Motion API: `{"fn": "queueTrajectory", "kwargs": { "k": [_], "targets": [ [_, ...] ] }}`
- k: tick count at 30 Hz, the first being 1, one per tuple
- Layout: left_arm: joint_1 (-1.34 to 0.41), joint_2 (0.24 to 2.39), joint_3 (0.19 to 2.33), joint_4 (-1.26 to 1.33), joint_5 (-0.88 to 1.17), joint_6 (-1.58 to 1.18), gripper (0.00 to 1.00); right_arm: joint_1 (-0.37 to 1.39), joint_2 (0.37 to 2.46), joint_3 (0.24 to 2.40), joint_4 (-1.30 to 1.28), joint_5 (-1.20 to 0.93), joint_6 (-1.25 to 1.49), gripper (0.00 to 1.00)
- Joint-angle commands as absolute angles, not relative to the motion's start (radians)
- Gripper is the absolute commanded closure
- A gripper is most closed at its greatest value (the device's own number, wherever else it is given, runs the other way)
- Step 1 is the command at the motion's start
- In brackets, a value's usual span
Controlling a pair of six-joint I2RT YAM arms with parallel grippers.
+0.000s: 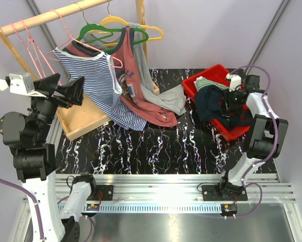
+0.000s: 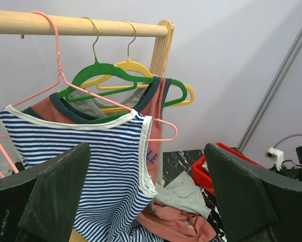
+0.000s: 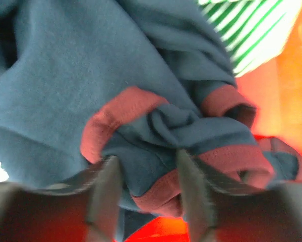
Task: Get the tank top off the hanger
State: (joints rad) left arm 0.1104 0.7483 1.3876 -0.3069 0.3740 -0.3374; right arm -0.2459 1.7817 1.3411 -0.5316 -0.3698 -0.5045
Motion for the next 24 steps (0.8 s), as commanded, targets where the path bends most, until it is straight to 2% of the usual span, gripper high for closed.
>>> {"fn": "queueTrajectory", "kwargs": {
  "k": [1, 3, 4, 7, 10, 12, 14, 19, 24],
  "targets": [
    [0.114, 0.749, 1.422, -0.290, 0.385, -0.334, 0.01, -0.293, 1.731, 1.495, -0.624, -0.439, -0.532, 0.38],
    [0.115, 0.750, 1.419, -0.282, 0.388, -0.342, 0.01, -0.296, 1.706, 1.540, -0.655, -0.469, -0.561, 0.24],
    [0.115, 0.752, 1.414, -0.276, 0.390, -0.345, 0.01, -0.296, 1.698, 1.581, -0.664, -0.480, -0.587, 0.22],
    [0.114, 0.759, 1.411, -0.256, 0.400, -0.356, 0.01, -0.296, 1.687, 1.669, -0.724, -0.567, -0.607, 0.16],
    [0.114, 0.764, 1.413, -0.241, 0.405, -0.368, 0.01, -0.282, 1.710, 1.742, -0.833, -0.746, -0.588, 0.15],
    [0.114, 0.765, 1.414, -0.239, 0.405, -0.373, 0.01, -0.227, 1.742, 1.761, -0.857, -0.749, -0.557, 0.14],
    [0.114, 0.765, 1.414, -0.238, 0.407, -0.379, 0.01, -0.181, 1.758, 1.764, -0.864, -0.710, -0.514, 0.12],
    [0.114, 0.764, 1.416, -0.248, 0.400, -0.387, 0.01, -0.040, 1.793, 1.704, -0.732, -0.511, -0.318, 0.13],
    [0.114, 0.750, 1.413, -0.256, 0.394, -0.397, 0.01, -0.006, 1.890, 1.732, -0.699, -0.328, -0.245, 0.17]
  ]
}}
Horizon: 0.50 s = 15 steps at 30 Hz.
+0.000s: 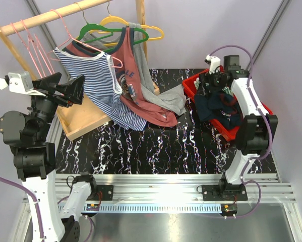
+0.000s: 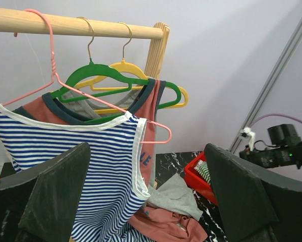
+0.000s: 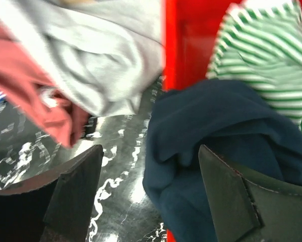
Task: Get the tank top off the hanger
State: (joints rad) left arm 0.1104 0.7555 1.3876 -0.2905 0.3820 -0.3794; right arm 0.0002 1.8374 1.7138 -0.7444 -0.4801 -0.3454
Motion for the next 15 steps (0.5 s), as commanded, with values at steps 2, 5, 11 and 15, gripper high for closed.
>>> {"fn": "queueTrajectory", "kwargs": {
  "k": [2, 5, 11, 15],
  "targets": [
    [0.114, 0.746, 1.410, -0.256, 0.391, -0.403, 0.01, -0.005, 1.922, 1.749, -0.716, -0.293, -0.244, 0.20],
    [0.114, 0.744, 1.405, -0.256, 0.391, -0.410, 0.01, -0.005, 1.960, 1.753, -0.716, -0.253, -0.227, 0.26],
    [0.114, 0.747, 1.405, -0.253, 0.393, -0.414, 0.01, -0.005, 1.971, 1.738, -0.669, -0.181, -0.232, 0.69],
    [0.115, 0.749, 1.410, -0.256, 0.391, -0.413, 0.01, -0.023, 1.928, 1.726, -0.579, -0.091, -0.242, 1.00]
  ]
}}
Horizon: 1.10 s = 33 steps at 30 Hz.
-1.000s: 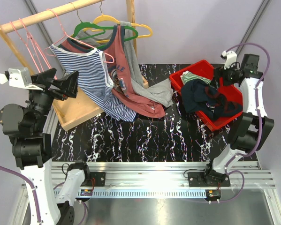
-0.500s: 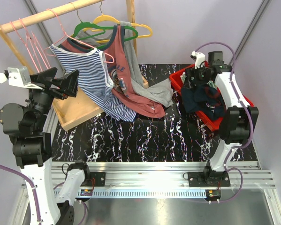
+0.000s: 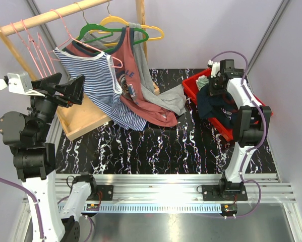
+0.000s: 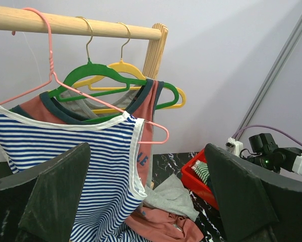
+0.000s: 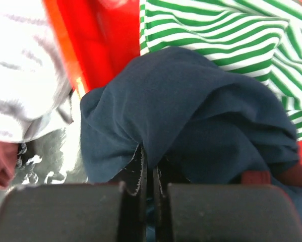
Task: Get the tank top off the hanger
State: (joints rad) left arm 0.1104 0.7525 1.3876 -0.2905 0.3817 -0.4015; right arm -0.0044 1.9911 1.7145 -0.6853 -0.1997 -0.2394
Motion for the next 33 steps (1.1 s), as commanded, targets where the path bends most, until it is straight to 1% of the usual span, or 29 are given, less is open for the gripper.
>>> {"fn": "queueTrajectory", "kwargs": {
  "k": [1, 5, 9, 15, 18, 19, 21, 22, 24, 25, 27, 29, 30, 33],
  "targets": [
    [0.114, 0.749, 1.411, -0.258, 0.393, -0.413, 0.01, -0.040, 1.924, 1.729, -0.568, -0.077, -0.255, 1.00],
    [0.114, 0.750, 1.407, -0.252, 0.394, -0.420, 0.01, -0.069, 1.922, 1.709, -0.459, 0.032, -0.322, 1.00],
    [0.114, 0.755, 1.407, -0.233, 0.399, -0.433, 0.01, -0.072, 1.917, 1.600, -0.316, 0.089, -0.416, 1.00],
    [0.114, 0.778, 1.436, -0.230, 0.402, -0.446, 0.01, -0.071, 1.942, 1.467, -0.308, 0.015, -0.466, 1.00],
    [0.112, 0.804, 1.462, -0.238, 0.402, -0.469, 0.01, -0.071, 1.948, 1.456, -0.374, -0.070, -0.492, 0.96],
    [0.113, 0.811, 1.473, -0.242, 0.394, -0.486, 0.01, -0.071, 1.947, 1.456, -0.406, -0.110, -0.503, 0.92],
    [0.114, 0.840, 1.506, -0.265, 0.385, -0.503, 0.01, -0.072, 1.928, 1.456, -0.425, -0.124, -0.508, 0.88],
    [0.114, 0.848, 1.519, -0.271, 0.376, -0.521, 0.01, -0.077, 1.916, 1.457, -0.448, -0.159, -0.526, 0.80],
    [0.112, 0.879, 1.558, -0.299, 0.361, -0.537, 0.01, -0.087, 1.873, 1.463, -0.459, -0.199, -0.535, 0.68],
    [0.113, 0.891, 1.575, -0.320, 0.348, -0.549, 0.01, -0.098, 1.859, 1.471, -0.468, -0.225, -0.535, 0.54],
    [0.114, 0.916, 1.624, -0.350, 0.333, -0.564, 0.01, -0.110, 1.830, 1.520, -0.501, -0.262, -0.548, 0.40],
    [0.114, 0.949, 1.644, -0.373, 0.321, -0.595, 0.01, -0.124, 1.815, 1.555, -0.554, -0.325, -0.560, 0.29],
    [0.114, 0.960, 1.651, -0.373, 0.319, -0.606, 0.01, -0.124, 1.800, 1.586, -0.567, -0.340, -0.564, 0.21],
    [0.115, 0.997, 1.666, -0.379, 0.296, -0.664, 0.05, -0.124, 1.766, 1.620, -0.600, -0.408, -0.571, 0.12]
  ]
}}
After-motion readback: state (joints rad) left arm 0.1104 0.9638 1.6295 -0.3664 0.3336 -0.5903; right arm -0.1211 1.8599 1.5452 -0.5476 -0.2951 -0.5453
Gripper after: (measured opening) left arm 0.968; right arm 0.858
